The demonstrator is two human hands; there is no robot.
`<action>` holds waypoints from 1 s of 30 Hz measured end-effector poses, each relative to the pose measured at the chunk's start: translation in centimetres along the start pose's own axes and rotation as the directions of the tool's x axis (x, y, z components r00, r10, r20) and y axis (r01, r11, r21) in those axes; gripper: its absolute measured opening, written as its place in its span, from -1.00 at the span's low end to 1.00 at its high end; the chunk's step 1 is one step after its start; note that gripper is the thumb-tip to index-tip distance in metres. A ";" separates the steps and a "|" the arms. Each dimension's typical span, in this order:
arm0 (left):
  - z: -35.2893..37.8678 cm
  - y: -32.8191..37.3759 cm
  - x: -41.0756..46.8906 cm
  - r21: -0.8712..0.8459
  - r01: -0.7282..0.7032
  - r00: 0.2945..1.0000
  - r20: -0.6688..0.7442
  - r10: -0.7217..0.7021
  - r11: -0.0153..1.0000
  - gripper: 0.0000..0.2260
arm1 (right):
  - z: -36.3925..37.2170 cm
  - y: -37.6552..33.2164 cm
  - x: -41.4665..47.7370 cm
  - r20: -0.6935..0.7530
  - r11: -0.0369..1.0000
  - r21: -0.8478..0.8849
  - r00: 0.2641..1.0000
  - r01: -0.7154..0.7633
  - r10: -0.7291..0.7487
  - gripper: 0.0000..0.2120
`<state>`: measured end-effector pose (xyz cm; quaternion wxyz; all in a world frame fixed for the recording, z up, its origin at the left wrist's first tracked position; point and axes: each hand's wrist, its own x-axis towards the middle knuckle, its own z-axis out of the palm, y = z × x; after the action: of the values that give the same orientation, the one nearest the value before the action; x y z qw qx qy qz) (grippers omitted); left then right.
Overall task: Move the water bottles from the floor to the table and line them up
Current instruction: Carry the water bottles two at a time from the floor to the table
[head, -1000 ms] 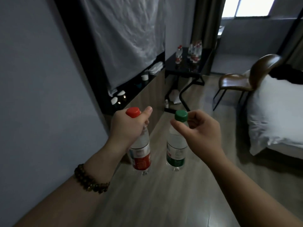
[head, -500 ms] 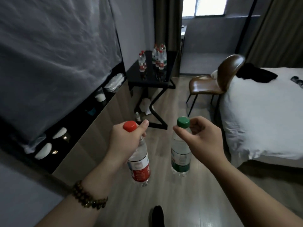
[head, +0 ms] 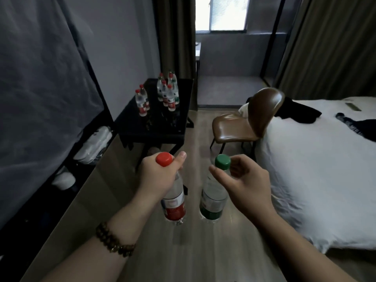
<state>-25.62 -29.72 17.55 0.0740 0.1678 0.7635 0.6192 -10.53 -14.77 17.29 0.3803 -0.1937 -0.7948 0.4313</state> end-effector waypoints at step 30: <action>22.0 -8.1 59.3 0.001 0.140 0.913 -0.387 -0.128 0.990 -0.74 | 22.3 31.0 62.2 0.333 0.981 0.144 0.927 0.130 -0.172 -0.76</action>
<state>-75.19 9.77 10.42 -0.0380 -0.0092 0.7816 0.6226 -67.91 29.92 11.10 0.2786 -0.0305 -0.8343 0.4748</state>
